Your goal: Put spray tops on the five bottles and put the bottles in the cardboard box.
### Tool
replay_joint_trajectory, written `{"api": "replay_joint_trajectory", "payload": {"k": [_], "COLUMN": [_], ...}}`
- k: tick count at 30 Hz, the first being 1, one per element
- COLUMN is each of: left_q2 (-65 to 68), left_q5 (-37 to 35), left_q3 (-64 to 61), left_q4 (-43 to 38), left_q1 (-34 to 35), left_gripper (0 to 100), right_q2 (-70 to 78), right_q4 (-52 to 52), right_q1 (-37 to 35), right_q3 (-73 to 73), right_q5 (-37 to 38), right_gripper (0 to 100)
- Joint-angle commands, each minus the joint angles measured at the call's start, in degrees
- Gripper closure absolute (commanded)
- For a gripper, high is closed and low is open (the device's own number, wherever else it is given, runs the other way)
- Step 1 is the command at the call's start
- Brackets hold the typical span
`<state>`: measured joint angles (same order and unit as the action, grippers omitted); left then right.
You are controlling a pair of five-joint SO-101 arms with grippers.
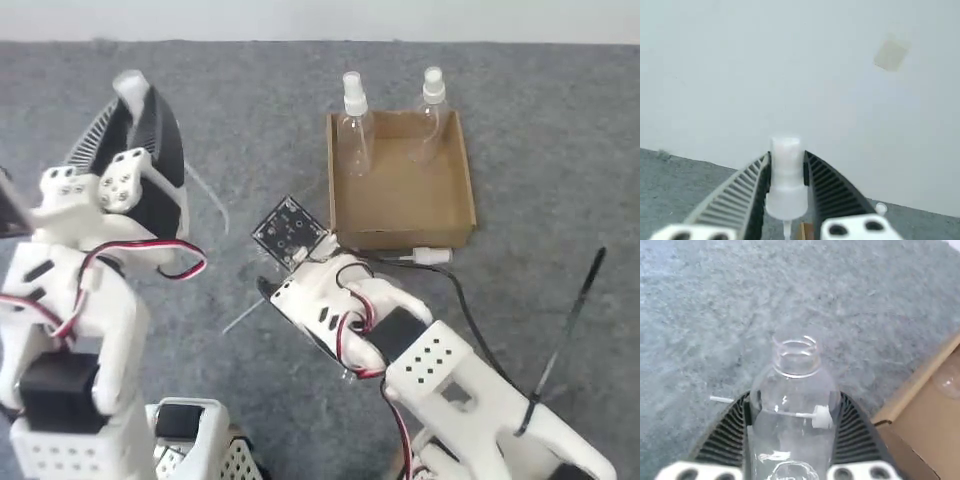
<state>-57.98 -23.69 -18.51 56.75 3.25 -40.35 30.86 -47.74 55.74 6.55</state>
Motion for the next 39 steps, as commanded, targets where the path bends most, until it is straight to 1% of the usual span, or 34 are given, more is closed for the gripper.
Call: {"api": "replay_joint_trajectory", "payload": {"k": [1,5,11,19,23,27,30,34,37,39], "left_q2": [-0.9,-0.8,-1.1,-1.1,-1.1,-1.2,-1.2,-1.1,-1.1,-0.9], "left_q5": [-2.2,-2.2,-2.2,-2.0,-1.7,4.4,7.1,10.4,12.0,12.0], "left_q3": [-2.0,-7.7,-15.8,-20.6,-20.9,-21.1,-21.3,-21.3,-21.3,-21.3], "left_q4": [-4.9,-8.6,-12.7,-12.7,-8.3,-4.7,-2.5,0.6,2.3,1.8], "left_q1": [-1.3,-3.8,-4.7,-4.7,-4.7,-4.7,-4.7,-6.9,-10.5,-11.9], "left_gripper": [99,99,99,99,99,99,99,99,99,99], "right_q2": [-3.0,-3.0,-3.0,-3.0,-3.1,-3.1,-3.0,-3.0,-3.0,-3.0], "right_q4": [-5.8,-6.2,-6.1,-5.6,-5.2,-7.0,-14.2,-24.7,-27.2,-27.3], "right_q1": [-0.1,-0.1,0.0,0.3,0.3,0.2,0.2,0.3,0.1,0.1], "right_q3": [1.6,1.8,1.9,2.0,2.4,3.3,6.9,12.4,13.9,14.2], "right_q5": [-0.8,-0.9,-0.9,-0.5,-0.5,-0.9,-1.1,-6.4,-7.6,-7.6], "right_gripper": [99.2,99.2,99.2,99.2,99.1,99.1,99.2,99.2,99.2,99.2]}}
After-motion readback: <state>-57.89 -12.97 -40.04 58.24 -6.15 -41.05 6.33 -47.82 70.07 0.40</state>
